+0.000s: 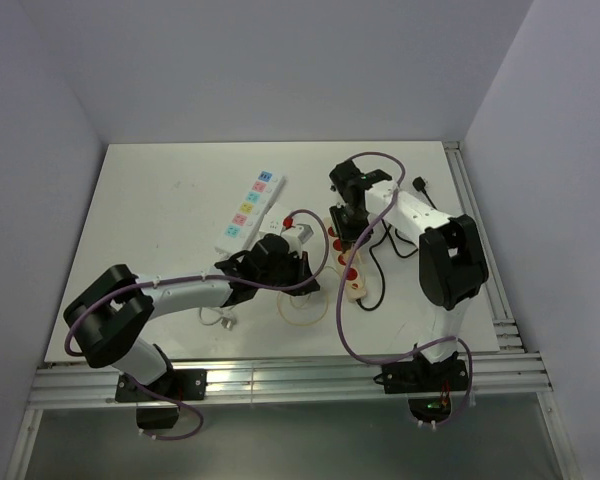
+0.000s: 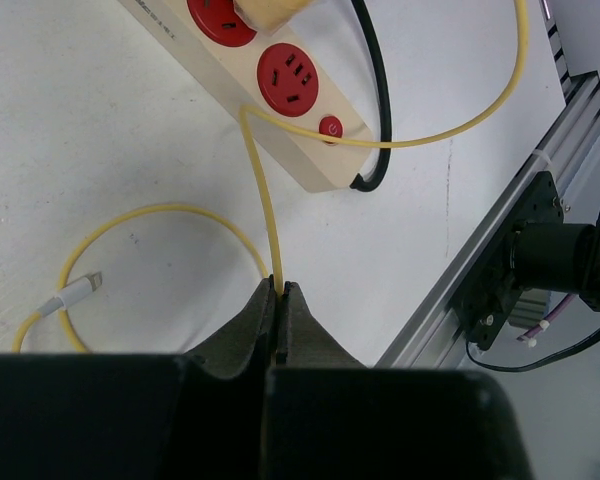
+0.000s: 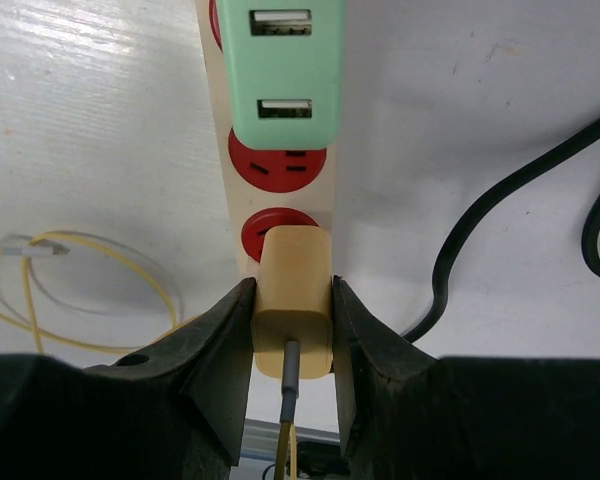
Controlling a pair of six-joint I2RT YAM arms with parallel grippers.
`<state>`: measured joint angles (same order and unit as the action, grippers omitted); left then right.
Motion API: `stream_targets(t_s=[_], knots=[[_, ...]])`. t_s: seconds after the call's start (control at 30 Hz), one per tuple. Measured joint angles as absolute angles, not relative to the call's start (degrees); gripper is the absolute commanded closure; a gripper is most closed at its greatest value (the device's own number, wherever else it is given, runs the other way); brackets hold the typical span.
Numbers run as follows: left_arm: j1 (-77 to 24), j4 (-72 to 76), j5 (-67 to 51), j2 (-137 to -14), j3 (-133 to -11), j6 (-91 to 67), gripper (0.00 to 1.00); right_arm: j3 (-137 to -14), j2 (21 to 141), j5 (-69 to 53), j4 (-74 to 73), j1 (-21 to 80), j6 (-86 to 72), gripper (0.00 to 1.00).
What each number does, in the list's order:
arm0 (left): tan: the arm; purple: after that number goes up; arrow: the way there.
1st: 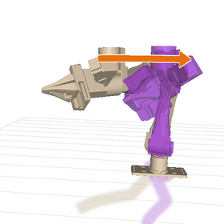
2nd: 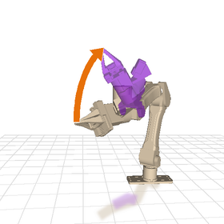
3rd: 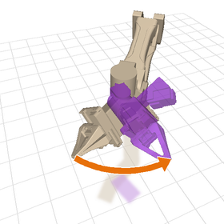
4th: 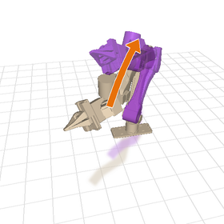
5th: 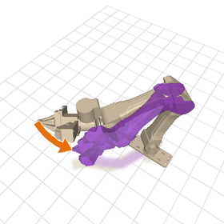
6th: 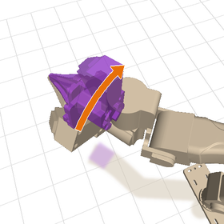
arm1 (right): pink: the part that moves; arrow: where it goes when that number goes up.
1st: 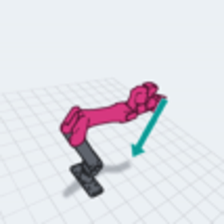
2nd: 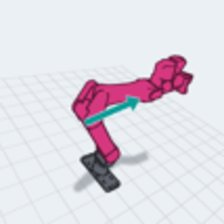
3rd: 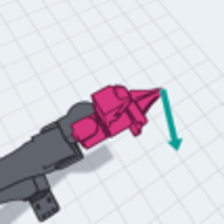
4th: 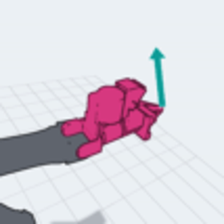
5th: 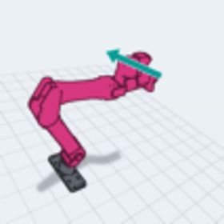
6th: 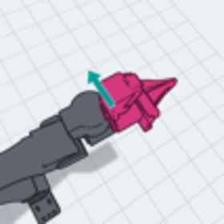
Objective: Insert the plug
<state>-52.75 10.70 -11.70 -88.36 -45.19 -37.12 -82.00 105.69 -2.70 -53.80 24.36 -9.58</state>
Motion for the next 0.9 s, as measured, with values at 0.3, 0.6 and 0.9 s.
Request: stream_targets(t_s=[0.3, 0.6, 0.9], knots=[[-52.8, 10.0, -11.7, -88.5, -45.3, -37.1, 1.00, -82.2, 107.4, 2.4, -53.3, 27.3, -10.3, 1.00], [-52.8, 10.0, -11.7, -88.5, -45.3, -37.1, 1.00, -79.4, 105.3, -3.8, -50.7, 23.7, -8.8, 1.00], [-52.8, 9.5, -10.7, -88.5, -45.3, -37.1, 0.99, -79.4, 105.3, -0.6, -50.5, 25.6, -9.7, 1.00]])
